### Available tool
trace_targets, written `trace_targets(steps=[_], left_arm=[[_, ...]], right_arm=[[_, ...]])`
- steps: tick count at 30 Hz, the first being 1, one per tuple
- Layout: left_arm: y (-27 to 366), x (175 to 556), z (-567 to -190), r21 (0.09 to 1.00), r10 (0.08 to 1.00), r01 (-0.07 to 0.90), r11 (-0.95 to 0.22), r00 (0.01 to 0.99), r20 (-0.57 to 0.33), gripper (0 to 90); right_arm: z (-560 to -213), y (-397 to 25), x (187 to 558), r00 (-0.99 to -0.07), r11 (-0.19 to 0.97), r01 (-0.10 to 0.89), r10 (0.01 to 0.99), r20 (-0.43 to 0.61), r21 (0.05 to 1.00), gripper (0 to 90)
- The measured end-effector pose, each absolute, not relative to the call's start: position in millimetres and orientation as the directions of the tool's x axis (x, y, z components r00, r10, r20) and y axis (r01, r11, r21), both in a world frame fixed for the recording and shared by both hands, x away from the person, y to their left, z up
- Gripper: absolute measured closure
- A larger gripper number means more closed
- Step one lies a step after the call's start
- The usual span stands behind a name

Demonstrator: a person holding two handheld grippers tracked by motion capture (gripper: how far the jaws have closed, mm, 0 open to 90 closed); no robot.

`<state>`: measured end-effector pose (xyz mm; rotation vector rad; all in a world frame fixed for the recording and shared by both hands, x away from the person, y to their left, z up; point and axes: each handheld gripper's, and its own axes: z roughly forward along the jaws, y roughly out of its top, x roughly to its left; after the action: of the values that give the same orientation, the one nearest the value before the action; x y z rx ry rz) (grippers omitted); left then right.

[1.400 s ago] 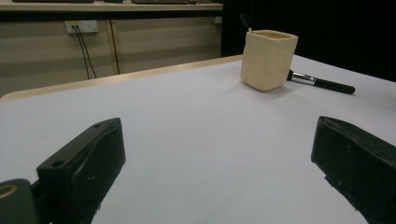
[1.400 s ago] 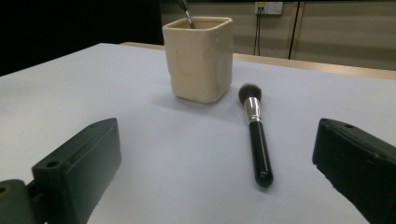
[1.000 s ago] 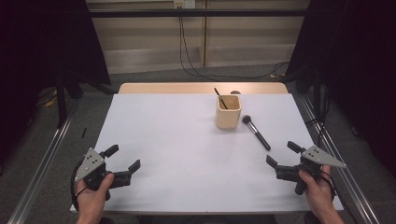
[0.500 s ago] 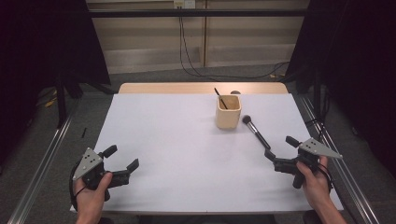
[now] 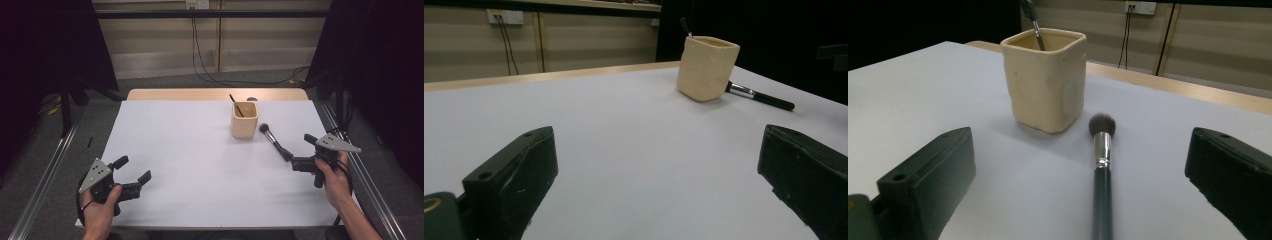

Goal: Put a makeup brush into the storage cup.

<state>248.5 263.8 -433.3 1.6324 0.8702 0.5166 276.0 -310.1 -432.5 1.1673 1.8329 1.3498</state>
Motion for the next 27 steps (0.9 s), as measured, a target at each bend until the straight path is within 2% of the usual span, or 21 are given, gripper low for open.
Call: trace_targets(steps=[17,19,27], left_arm=[[263.5,249.2,-432.7,0.963,0.771,0.255,-0.090,0.630,-0.095,2.7],[263.8,248.9,-432.4,0.963,0.770,0.254,-0.090,0.630,-0.095,2.7],[264.6,249.2,-432.5,0.964,0.772,0.251,-0.087,0.629,-0.094,2.7]], right_arm=[[-436.6,-301.1,329.3,-0.440,0.124,0.378,0.896,0.060,0.917,2.3],[-437.1,-298.9,334.0,-0.421,0.141,0.398,0.906,0.044,0.907,5.1],[-430.4,-295.1,349.8,-0.391,0.184,0.415,0.920,-0.008,0.891,5.3]])
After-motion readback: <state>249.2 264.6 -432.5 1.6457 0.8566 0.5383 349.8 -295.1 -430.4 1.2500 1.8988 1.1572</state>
